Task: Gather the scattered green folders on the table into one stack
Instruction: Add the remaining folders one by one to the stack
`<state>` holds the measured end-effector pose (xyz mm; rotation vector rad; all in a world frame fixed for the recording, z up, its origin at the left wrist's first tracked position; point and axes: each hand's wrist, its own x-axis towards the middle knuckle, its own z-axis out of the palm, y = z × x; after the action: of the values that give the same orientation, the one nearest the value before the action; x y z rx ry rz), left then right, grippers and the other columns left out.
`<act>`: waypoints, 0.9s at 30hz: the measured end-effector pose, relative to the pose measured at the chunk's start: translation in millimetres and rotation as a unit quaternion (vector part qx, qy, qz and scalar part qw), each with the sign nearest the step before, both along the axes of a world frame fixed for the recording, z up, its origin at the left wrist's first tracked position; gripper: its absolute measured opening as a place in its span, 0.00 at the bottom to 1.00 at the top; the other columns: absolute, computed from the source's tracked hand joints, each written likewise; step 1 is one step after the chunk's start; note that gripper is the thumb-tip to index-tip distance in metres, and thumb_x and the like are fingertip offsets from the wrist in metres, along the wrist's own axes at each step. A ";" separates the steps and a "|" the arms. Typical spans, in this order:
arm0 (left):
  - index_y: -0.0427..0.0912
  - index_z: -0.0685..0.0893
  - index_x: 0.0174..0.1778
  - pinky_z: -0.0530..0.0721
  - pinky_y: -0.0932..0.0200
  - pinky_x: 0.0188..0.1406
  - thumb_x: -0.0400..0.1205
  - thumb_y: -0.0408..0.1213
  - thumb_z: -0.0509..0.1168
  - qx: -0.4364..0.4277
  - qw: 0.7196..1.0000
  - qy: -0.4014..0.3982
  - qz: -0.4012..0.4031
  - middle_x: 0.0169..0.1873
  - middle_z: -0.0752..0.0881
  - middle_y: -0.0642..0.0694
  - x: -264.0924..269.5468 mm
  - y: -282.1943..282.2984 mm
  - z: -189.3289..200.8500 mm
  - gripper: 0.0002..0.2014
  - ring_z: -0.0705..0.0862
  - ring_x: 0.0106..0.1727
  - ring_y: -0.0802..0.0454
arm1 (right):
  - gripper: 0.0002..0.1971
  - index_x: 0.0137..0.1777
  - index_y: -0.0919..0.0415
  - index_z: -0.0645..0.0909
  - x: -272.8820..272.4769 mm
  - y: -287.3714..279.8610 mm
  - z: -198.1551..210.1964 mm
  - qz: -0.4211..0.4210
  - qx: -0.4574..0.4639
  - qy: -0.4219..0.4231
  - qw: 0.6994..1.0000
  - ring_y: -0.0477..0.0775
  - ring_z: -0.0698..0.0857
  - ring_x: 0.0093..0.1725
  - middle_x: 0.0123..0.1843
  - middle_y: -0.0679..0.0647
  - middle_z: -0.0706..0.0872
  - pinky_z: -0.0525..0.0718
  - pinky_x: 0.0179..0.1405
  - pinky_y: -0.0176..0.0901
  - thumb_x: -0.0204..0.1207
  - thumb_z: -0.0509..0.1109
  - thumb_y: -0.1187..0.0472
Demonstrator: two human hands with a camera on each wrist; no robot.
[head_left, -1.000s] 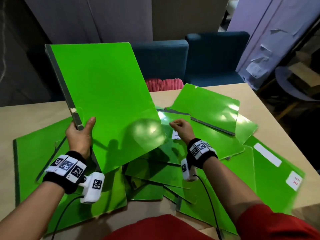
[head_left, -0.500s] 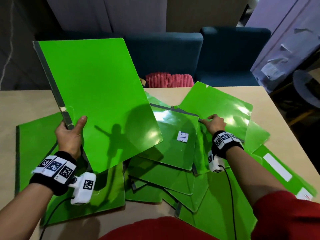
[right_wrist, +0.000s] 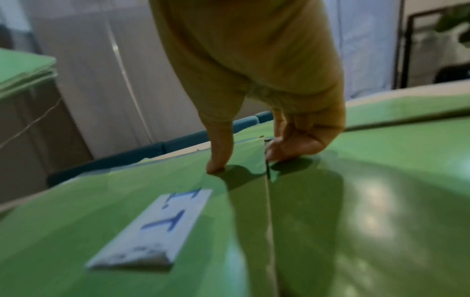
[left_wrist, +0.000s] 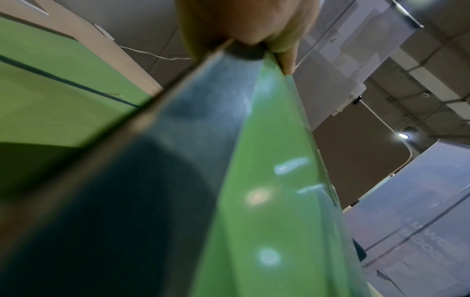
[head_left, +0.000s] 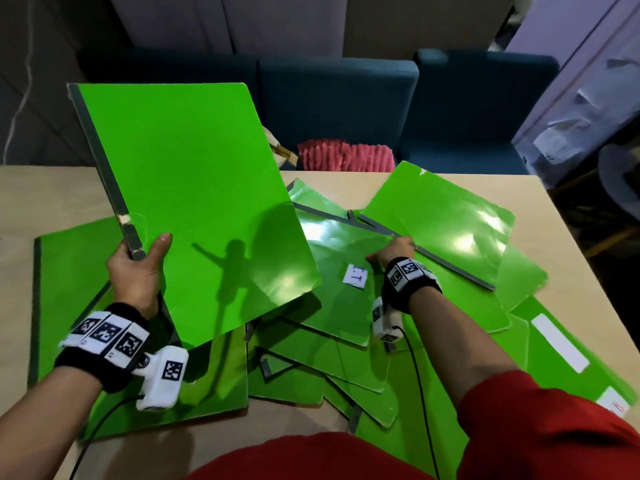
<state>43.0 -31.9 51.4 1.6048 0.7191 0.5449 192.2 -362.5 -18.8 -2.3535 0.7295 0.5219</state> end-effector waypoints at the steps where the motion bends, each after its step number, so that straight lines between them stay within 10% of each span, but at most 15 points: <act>1: 0.51 0.64 0.27 0.67 0.65 0.31 0.77 0.40 0.68 -0.004 1.000 0.002 0.001 0.23 0.69 0.54 -0.9 0.4 -0.4 0.19 0.65 0.26 0.60 | 0.39 0.71 0.74 0.65 -0.8 3.0 0.9 0.012 0.001 0.006 1.000 0.62 0.82 0.58 0.66 0.67 0.80 0.83 0.50 0.47 0.67 0.79 0.57; 4: 0.52 0.65 0.28 0.68 0.69 0.29 0.78 0.38 0.67 0.000 1.000 -0.006 0.002 0.20 0.74 0.56 -3.0 -1.8 2.3 0.18 0.69 0.23 0.65 | 0.16 0.35 0.68 0.74 -2.6 1.4 3.2 0.033 0.020 0.005 0.999 0.56 0.79 0.44 0.40 0.60 0.85 0.76 0.28 0.43 0.69 0.77 0.58; 12: 0.52 0.66 0.30 0.71 0.77 0.28 0.78 0.37 0.66 0.015 1.000 -0.010 -0.018 0.16 0.78 0.65 -7.8 -2.4 12.0 0.16 0.73 0.20 0.71 | 0.26 0.70 0.67 0.69 16.2 -90.2 35.6 -0.109 -0.023 -0.176 0.978 0.70 0.74 0.68 0.71 0.70 0.71 0.73 0.66 0.56 0.73 0.71 0.64; 19: 0.50 0.64 0.29 0.65 0.64 0.32 0.78 0.39 0.66 0.005 0.999 0.019 -0.034 0.27 0.65 0.51 -6.2 -8.4 4.2 0.17 0.63 0.29 0.57 | 0.63 0.82 0.65 0.39 5.2 -158.6 11.6 -0.130 -0.066 0.052 0.988 0.72 0.57 0.80 0.81 0.72 0.55 0.61 0.77 0.66 0.60 0.75 0.36; 27: 0.50 0.64 0.27 0.64 0.65 0.30 0.79 0.36 0.66 0.006 0.999 0.013 -0.032 0.26 0.63 0.50 -5.2 -18.1 2.1 0.19 0.67 0.20 0.66 | 0.65 0.82 0.60 0.37 -5.7 -148.5 2.1 -0.115 -0.126 0.081 0.982 0.73 0.54 0.80 0.81 0.72 0.51 0.58 0.77 0.67 0.57 0.77 0.34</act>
<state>37.8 -49.9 53.5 1.6422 0.6836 0.4836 186.5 -511.0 -16.7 -2.4288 1.1894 0.5509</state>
